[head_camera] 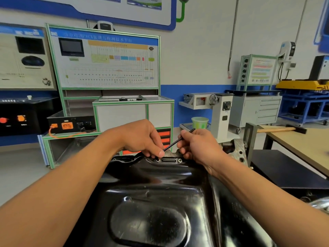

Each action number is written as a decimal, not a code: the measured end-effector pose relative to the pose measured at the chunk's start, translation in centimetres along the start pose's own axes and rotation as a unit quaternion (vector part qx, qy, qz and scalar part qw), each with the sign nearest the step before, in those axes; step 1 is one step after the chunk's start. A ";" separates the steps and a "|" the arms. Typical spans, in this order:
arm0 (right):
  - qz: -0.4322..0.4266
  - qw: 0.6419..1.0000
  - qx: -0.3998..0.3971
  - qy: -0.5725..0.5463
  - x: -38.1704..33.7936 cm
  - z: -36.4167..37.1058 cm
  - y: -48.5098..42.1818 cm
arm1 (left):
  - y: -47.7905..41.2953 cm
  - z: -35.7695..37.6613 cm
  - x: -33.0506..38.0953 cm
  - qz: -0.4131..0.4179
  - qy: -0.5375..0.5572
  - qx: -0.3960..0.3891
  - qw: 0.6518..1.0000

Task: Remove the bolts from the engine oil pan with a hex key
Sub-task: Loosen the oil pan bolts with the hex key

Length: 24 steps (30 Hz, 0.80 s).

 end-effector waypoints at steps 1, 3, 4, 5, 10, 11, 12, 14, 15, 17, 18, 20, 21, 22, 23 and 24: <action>-0.003 1.000 0.002 0.010 0.0 0.0 0.0 | 0.0 0.0 0.0 0.000 0.001 0.000 1.000; -0.004 1.000 0.004 0.024 -0.1 0.0 0.1 | -0.1 0.1 -0.1 0.001 0.000 -0.004 1.000; -0.004 1.000 0.005 0.029 -0.1 0.0 0.1 | -0.2 0.2 -0.1 0.000 -0.002 -0.005 1.000; -0.005 0.999 0.007 0.032 -0.1 0.0 0.2 | -0.3 0.3 0.0 -0.001 -0.004 -0.007 1.000; 0.010 0.999 0.012 0.030 0.0 -0.2 0.3 | -0.4 0.7 -0.2 -0.015 -0.006 0.000 1.000; 0.016 0.999 0.012 0.026 0.0 -0.2 0.3 | -0.4 0.6 -0.3 -0.022 -0.009 0.005 1.000; 0.023 0.999 0.009 0.024 0.0 -0.1 0.2 | -0.4 0.5 -0.3 -0.029 -0.015 0.012 0.999; 0.032 0.999 -0.004 0.034 -0.3 0.2 0.0 | -0.4 0.4 -0.4 -0.043 -0.029 0.021 0.998; 0.035 0.998 -0.015 0.051 -0.6 0.4 -0.2 | -0.5 0.3 -0.5 -0.048 -0.032 0.022 0.998; 0.045 0.993 -0.042 0.103 -1.4 0.5 -0.6 | -0.5 0.2 -0.5 -0.055 -0.038 0.021 0.998; 0.051 0.989 -0.056 0.129 -1.7 0.5 -0.8 | -0.5 0.2 -0.5 -0.057 -0.040 0.017 0.997; 0.060 0.981 -0.074 0.169 -2.0 0.6 -1.1 | -0.5 0.4 -0.3 -0.057 -0.046 0.006 0.997; 0.063 0.978 -0.076 0.182 -2.0 0.6 -1.3 | -0.5 0.4 -0.2 -0.056 -0.048 0.001 0.997; 0.065 0.976 -0.074 0.192 -1.9 0.6 -1.5 | -0.5 0.4 -0.1 -0.055 -0.049 -0.002 0.997; 0.066 0.975 -0.073 0.200 -1.9 0.6 -1.6 | -0.5 0.4 0.0 -0.054 -0.050 -0.005 0.997; 0.064 0.974 -0.074 0.205 -1.9 0.7 -1.8 | -0.5 0.5 0.0 -0.054 -0.052 -0.009 0.997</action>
Point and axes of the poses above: each hand's wrist, its own y-axis away from the middle knuckle, its own z-axis out of the palm, x = y × z, the point moved 9 cm from there along -y, towards the middle knuckle, and after that the axes turned 4 degrees about -x, right-handed, at the moved point
